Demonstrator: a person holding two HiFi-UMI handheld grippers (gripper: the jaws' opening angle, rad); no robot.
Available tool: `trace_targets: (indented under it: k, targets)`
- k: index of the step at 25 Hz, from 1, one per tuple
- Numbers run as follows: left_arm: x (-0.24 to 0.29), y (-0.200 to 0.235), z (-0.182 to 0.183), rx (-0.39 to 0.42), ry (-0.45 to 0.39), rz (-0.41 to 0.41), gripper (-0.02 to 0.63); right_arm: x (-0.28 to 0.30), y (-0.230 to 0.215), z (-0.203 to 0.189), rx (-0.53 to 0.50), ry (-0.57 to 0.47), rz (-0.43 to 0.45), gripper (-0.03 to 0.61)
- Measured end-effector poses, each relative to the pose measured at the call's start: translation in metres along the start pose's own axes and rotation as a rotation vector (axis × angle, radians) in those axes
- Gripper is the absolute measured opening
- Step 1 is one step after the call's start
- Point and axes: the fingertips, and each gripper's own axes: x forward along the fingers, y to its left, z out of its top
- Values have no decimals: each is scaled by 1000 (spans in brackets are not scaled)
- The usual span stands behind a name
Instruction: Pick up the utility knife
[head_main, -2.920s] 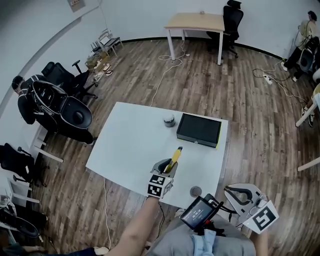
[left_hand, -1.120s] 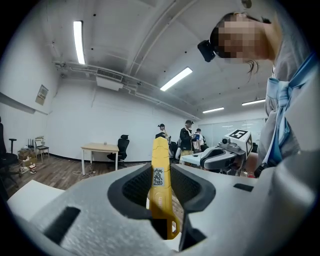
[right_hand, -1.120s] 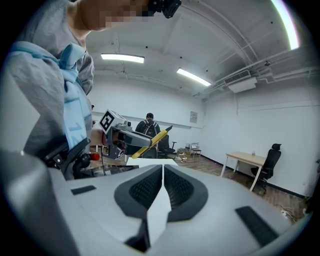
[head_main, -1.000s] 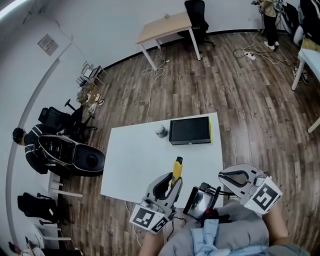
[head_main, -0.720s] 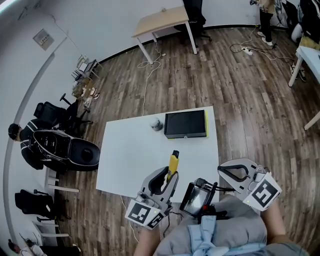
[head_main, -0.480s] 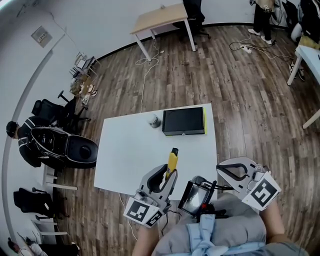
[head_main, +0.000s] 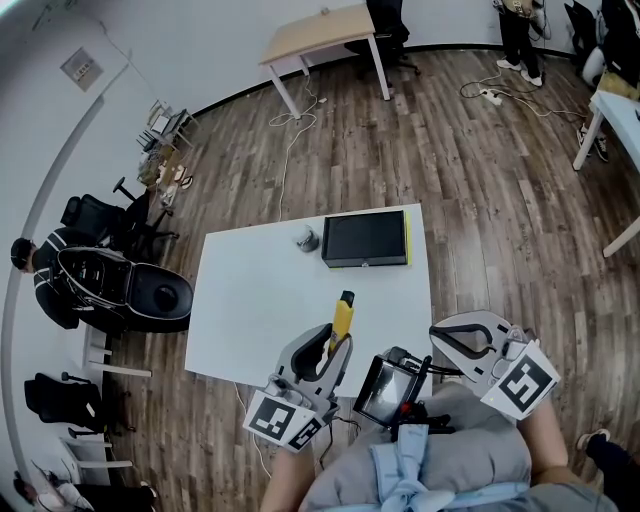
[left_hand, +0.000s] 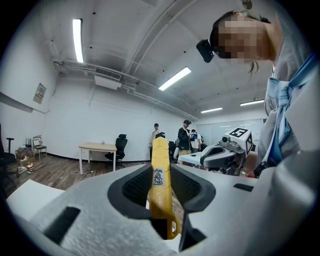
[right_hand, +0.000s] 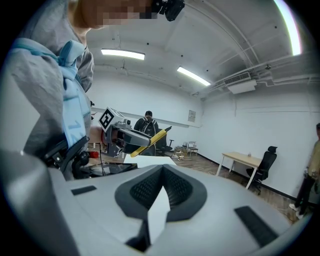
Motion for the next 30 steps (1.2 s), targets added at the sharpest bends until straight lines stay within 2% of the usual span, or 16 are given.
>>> trace_targets:
  k: [30]
  targets:
    - [5,2,-3,-1,10,-12,123,0,-2,-1,-8,12,-16,26]
